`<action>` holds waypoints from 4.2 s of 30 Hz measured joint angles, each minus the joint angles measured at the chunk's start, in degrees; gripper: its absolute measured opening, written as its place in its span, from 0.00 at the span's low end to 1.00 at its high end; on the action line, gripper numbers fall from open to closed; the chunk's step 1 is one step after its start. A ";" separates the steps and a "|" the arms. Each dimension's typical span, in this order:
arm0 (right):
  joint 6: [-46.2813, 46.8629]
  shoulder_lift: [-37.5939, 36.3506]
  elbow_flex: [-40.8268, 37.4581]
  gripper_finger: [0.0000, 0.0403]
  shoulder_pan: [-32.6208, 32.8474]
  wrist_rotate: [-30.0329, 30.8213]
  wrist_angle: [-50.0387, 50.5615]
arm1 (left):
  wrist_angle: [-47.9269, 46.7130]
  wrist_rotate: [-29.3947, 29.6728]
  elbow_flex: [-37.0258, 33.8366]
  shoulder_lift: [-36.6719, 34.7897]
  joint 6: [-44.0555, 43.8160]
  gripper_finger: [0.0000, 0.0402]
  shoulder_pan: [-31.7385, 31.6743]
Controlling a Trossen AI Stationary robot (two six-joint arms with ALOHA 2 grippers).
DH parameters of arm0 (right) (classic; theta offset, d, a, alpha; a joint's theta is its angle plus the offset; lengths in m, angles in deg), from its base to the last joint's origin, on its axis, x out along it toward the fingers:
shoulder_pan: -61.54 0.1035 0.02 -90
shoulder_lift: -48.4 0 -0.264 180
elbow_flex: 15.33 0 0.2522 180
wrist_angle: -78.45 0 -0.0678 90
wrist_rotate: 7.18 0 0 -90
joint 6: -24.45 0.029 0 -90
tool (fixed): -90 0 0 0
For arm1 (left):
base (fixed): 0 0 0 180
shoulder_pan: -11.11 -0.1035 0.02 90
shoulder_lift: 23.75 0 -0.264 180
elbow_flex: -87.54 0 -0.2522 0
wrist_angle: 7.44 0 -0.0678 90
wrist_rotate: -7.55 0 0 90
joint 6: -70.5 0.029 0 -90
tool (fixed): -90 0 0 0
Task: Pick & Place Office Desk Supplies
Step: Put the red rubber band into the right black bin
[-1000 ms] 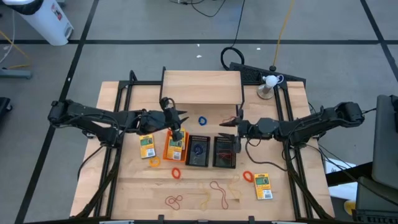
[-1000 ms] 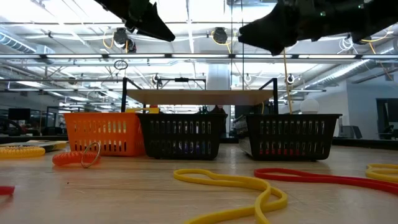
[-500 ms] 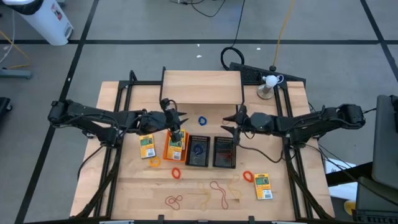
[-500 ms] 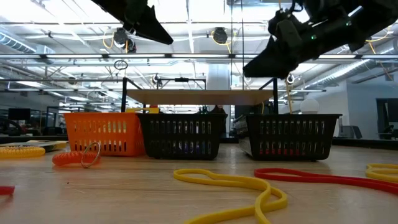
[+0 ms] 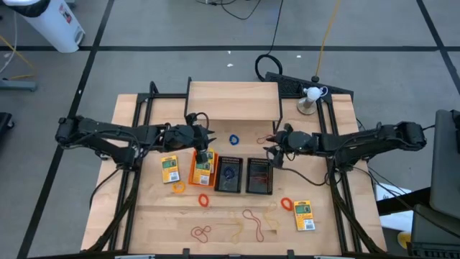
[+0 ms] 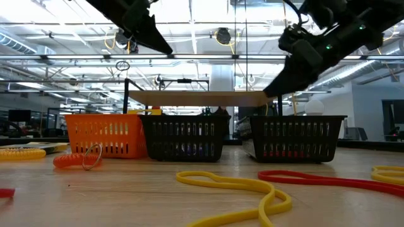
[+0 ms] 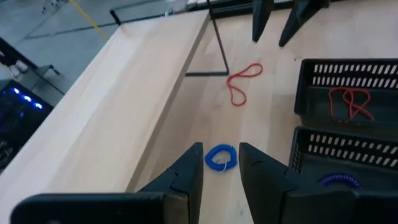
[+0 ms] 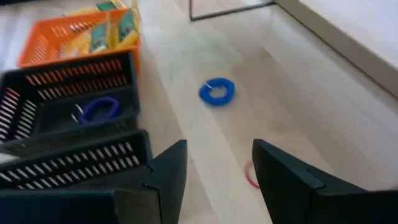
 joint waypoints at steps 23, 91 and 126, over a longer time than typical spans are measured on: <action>9.97 -19.53 -23.10 0.42 3.76 15.06 -1.88 | -2.34 -0.37 0.00 0.02 -6.77 0.25 -0.24; 11.62 3.54 -29.86 0.42 0.96 14.24 -18.66 | -2.25 -0.30 0.02 0.02 -7.33 0.25 -0.24; 6.95 15.93 -29.86 0.42 -6.05 5.06 -34.97 | -1.87 -0.26 0.02 0.01 -7.64 0.25 -0.24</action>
